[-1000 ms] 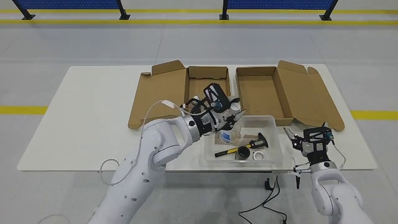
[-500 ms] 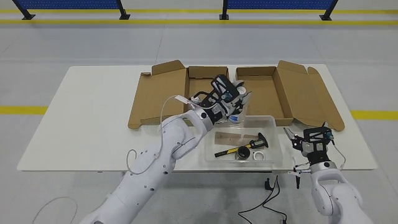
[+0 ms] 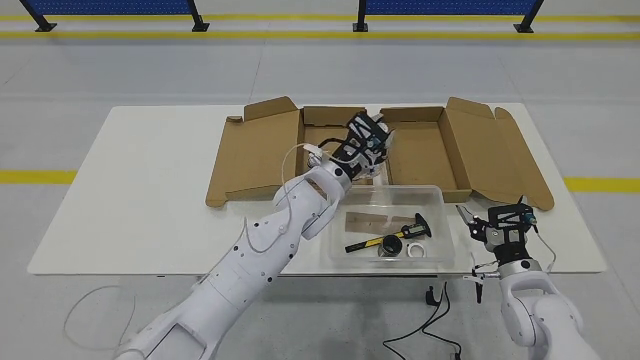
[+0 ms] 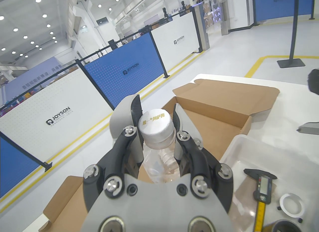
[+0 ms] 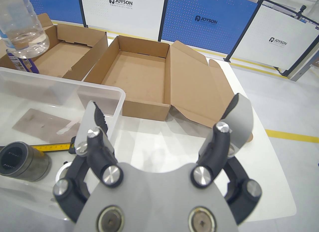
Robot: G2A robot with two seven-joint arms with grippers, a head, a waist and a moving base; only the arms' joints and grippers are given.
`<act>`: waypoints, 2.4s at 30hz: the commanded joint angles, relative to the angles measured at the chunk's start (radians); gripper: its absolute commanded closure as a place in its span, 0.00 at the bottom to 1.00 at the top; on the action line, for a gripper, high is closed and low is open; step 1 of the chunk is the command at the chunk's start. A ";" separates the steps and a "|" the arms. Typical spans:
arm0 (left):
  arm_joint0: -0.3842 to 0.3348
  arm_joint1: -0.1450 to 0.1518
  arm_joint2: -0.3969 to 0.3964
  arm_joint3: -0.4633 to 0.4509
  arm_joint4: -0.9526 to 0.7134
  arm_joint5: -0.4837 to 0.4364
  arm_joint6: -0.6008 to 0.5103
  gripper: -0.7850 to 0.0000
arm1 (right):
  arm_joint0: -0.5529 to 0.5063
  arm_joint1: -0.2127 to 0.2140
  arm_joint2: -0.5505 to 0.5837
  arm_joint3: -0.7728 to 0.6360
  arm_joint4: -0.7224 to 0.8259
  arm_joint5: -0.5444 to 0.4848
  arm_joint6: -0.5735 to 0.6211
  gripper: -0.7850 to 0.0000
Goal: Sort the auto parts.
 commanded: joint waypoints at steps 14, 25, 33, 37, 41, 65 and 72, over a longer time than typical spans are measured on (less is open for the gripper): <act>-0.108 -0.090 0.079 0.368 -0.064 0.085 0.106 1.00 | 0.000 0.000 0.000 0.000 0.000 0.000 0.000 0.00; -0.138 -0.129 0.079 0.497 -0.106 0.082 0.162 1.00 | 0.000 0.000 0.000 0.000 0.000 0.000 0.000 0.00; -0.140 -0.141 0.079 0.543 -0.081 0.077 0.200 1.00 | 0.000 0.000 0.000 0.000 0.000 0.000 0.000 0.00; -0.140 -0.145 0.076 0.555 -0.071 0.074 0.198 0.80 | 0.000 0.000 0.000 0.000 0.000 0.000 0.000 0.00; -0.139 -0.148 0.070 0.562 -0.067 0.069 0.196 0.59 | 0.000 0.000 0.000 0.000 0.000 0.000 0.000 0.00; -0.050 -0.087 -0.076 0.187 -0.019 -0.126 -0.122 0.00 | 0.000 0.000 0.000 0.000 0.000 0.000 0.000 0.00; 0.111 -0.034 -0.176 -0.121 0.000 -0.250 -0.420 0.00 | 0.000 0.000 0.000 0.000 0.000 0.000 0.000 0.00</act>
